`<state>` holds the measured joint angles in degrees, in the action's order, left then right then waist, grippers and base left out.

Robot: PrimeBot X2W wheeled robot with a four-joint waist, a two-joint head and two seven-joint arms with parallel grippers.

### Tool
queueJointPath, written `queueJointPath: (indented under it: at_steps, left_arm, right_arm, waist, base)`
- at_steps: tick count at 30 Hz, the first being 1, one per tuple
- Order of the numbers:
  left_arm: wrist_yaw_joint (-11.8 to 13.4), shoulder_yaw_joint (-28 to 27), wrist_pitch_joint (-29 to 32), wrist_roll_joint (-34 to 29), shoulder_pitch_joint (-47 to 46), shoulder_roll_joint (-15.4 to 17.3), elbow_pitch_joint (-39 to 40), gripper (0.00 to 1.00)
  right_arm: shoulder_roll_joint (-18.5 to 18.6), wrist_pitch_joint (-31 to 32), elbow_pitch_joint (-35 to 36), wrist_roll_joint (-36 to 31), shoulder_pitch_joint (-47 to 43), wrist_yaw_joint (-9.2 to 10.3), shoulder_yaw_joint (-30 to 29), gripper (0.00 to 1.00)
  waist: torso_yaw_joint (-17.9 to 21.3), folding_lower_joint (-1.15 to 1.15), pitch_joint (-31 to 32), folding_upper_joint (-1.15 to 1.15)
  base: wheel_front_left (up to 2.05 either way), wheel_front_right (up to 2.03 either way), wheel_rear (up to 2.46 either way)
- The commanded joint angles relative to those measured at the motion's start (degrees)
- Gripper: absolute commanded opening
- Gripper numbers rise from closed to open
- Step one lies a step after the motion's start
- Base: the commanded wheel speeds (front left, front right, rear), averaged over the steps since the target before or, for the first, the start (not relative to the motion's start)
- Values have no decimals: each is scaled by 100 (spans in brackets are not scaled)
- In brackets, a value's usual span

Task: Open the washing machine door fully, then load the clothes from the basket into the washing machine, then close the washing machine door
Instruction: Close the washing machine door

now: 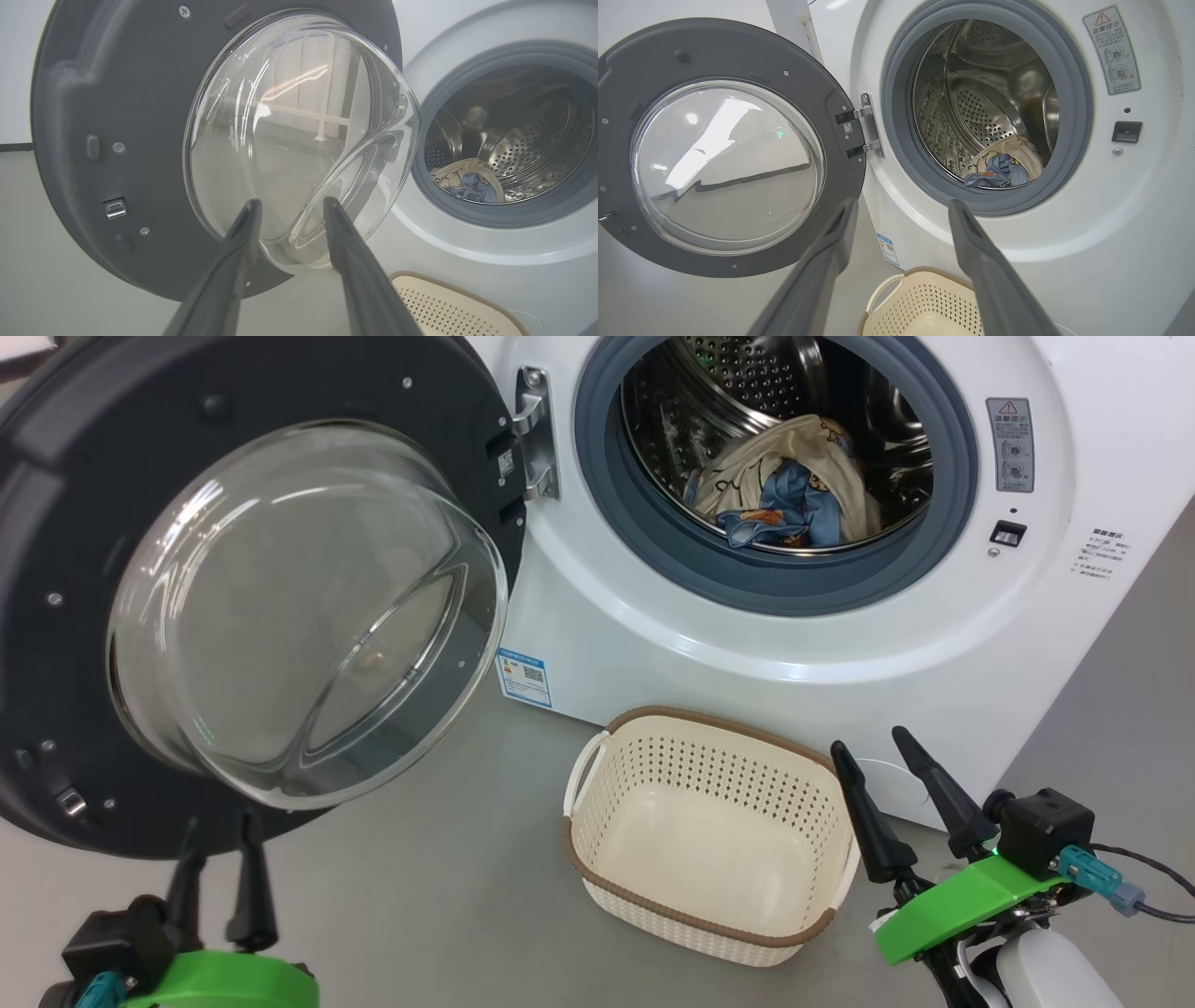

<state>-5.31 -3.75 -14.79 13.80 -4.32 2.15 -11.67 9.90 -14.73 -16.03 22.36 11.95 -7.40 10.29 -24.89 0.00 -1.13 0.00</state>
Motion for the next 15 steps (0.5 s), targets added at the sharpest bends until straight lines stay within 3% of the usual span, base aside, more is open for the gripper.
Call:
queueJointPath:
  at_steps: [1,8,15]
  left_arm:
    - [-17,-190,-21,-107,-114,97,165,0]
    - [-95,-269,-21,-61,-381,350,449,0]
    - [-164,-506,30,209,-1017,988,895,0]
  right_arm:
    - [26,-27,128,82,37,-9,99,100]
    - [15,-27,129,81,28,-9,61,100]
    - [61,-27,126,92,19,-9,70,100]
  waist:
    - [-2,0,-2,0]
    - [-22,0,9,0]
    - [-22,0,-15,0]
  base:
    - [0,0,0]
    - [0,0,0]
    - [0,0,0]
